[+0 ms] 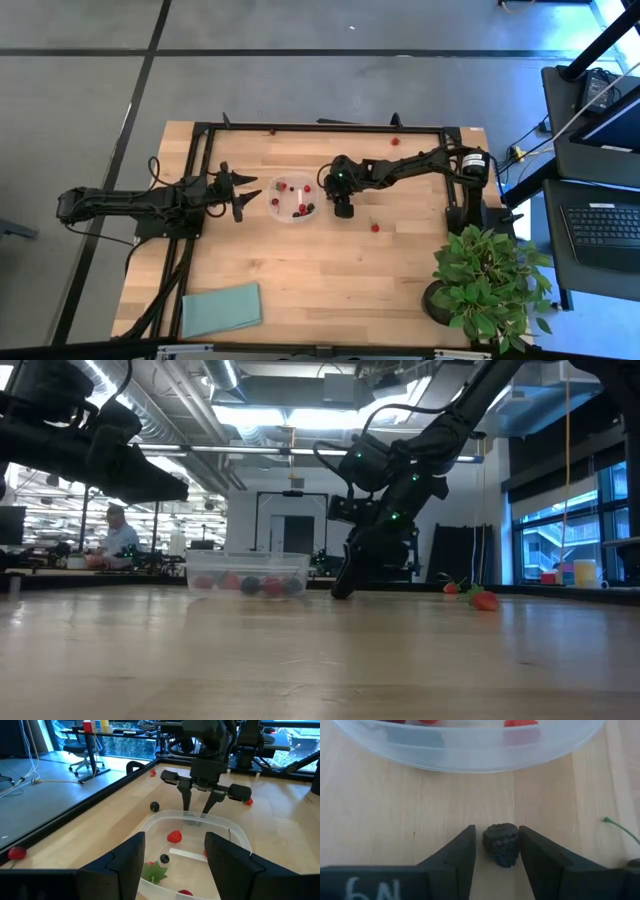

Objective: Pick and placing Produce into tupperware
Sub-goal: Put the blackberry into the transparent container

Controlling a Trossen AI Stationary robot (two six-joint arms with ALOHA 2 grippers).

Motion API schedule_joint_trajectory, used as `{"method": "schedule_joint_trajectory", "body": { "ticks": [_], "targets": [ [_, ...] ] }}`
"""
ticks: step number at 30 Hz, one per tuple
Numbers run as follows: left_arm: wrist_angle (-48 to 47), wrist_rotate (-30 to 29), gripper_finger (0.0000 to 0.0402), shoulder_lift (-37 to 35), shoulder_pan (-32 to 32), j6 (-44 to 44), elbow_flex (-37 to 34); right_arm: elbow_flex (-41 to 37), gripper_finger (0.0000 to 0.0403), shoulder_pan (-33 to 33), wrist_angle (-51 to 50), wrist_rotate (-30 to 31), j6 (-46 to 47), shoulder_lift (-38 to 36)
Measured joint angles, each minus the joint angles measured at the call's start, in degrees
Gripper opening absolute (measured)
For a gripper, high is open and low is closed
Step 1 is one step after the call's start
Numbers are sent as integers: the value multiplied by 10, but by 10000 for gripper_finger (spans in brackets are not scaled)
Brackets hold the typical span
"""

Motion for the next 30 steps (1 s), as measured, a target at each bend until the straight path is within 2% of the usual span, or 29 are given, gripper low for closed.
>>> {"method": "schedule_joint_trajectory", "body": {
  "ticks": [6,10,13,19,22,30],
  "targets": [
    [0,0,199,0,0,0,0,0,98,0,0,0,0,0],
    [0,0,199,0,0,0,0,2,98,0,-5,0,1,0],
    [0,0,199,0,0,0,0,23,102,0,-48,8,11,0],
    [-1,0,199,0,0,0,0,97,107,0,-163,91,-1,0],
    [-2,0,199,0,0,0,0,134,97,0,-189,92,-17,0],
    [-3,0,199,0,0,0,0,215,104,7,-188,88,-34,0]
  ]
}}
